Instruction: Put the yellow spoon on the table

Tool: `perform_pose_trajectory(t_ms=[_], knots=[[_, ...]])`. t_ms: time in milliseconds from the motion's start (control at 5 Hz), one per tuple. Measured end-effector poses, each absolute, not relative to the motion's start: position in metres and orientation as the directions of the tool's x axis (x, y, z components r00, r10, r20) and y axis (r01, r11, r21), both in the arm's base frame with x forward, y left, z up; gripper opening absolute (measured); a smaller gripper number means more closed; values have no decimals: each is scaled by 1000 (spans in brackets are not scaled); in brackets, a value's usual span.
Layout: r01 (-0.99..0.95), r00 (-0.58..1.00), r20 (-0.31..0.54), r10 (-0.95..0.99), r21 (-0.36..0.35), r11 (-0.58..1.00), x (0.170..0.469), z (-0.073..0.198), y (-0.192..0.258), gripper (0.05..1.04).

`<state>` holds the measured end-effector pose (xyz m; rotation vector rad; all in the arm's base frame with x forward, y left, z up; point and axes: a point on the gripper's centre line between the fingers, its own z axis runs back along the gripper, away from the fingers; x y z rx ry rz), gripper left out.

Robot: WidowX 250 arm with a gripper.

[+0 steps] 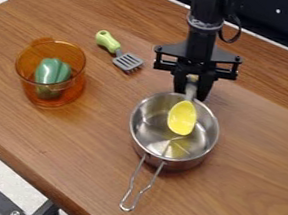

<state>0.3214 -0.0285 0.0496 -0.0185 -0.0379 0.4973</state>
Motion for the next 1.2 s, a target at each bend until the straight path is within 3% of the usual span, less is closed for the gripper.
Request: perform_pose_trajectory(t_ms=[400, 1200], knots=[[-542, 840, -25, 542, -64, 838, 321, 69, -21, 315], [-394, 886, 205, 415, -136, 909, 332, 105, 43, 315]])
